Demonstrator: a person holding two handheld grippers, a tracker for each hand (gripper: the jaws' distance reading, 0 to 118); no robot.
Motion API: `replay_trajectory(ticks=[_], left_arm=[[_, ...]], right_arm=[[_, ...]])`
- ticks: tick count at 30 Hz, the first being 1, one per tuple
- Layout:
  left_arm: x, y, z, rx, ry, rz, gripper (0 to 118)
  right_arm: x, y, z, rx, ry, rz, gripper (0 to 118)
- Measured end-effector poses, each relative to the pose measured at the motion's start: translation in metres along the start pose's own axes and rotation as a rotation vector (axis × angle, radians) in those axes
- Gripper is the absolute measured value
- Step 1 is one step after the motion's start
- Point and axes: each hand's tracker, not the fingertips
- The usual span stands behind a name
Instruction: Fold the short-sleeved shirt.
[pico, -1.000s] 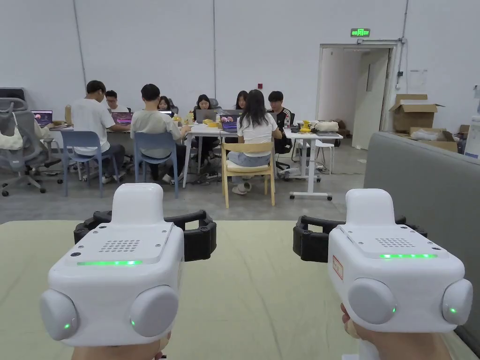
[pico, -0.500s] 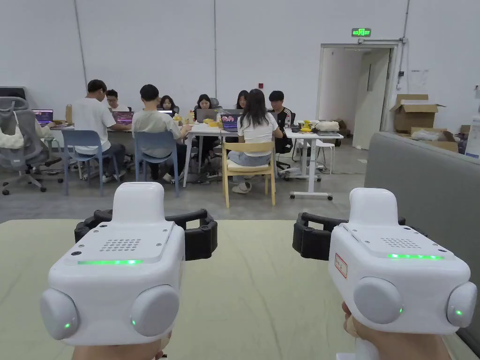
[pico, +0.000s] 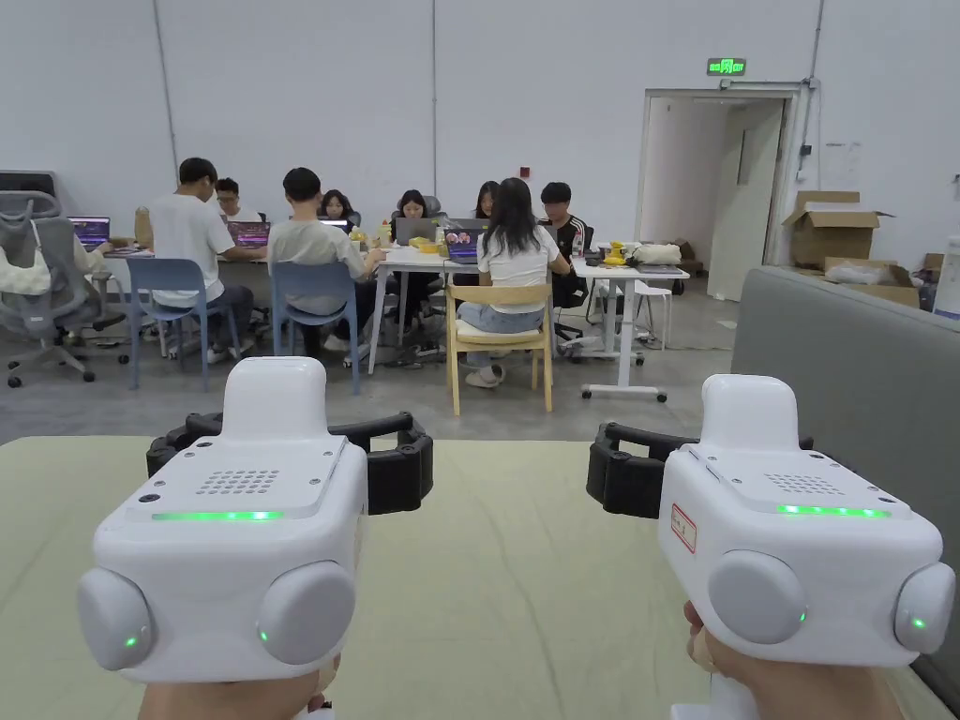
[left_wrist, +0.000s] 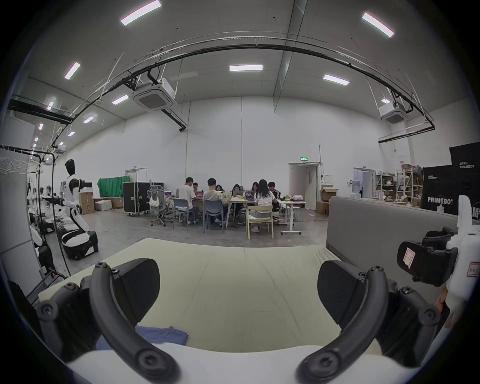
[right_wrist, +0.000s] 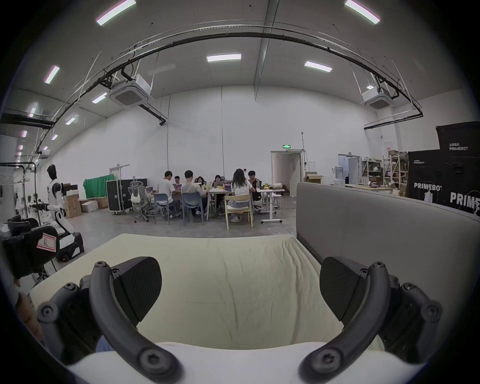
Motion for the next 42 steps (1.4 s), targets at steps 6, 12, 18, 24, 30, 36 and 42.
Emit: replay_trajectory(ticks=[6,12,18,24,30,36,42], left_arm=[[0.0,-0.003,-0.002,-0.006,0.004,-0.004,118],[0.002,-0.003,-0.002,-0.001,0.001,-0.006,118],[0.001,-0.004,0.0,0.015,-0.013,0.006,118],[-0.001,-0.005,-0.001,0.014,-0.053,0.03,118],[0.002,-0.009,-0.002,0.002,-0.025,0.001,118],[0.009,-0.024,-0.009,-0.054,-0.014,-0.004,0],[-0.023,-0.039,-0.007,-0.154,-0.061,0.112,0]], right_arm=[[0.0,0.001,0.0,-0.002,0.002,0.0,118],[0.001,0.0,0.0,0.004,-0.002,0.012,118],[0.002,-0.001,-0.001,0.005,-0.007,0.01,118],[0.001,-0.002,-0.001,0.002,-0.004,0.017,118],[0.002,-0.003,-0.001,-0.018,-0.029,0.042,118],[0.009,-0.014,0.008,0.0,-0.101,0.035,2],[0.024,-0.024,0.011,-0.023,-0.156,0.082,2]])
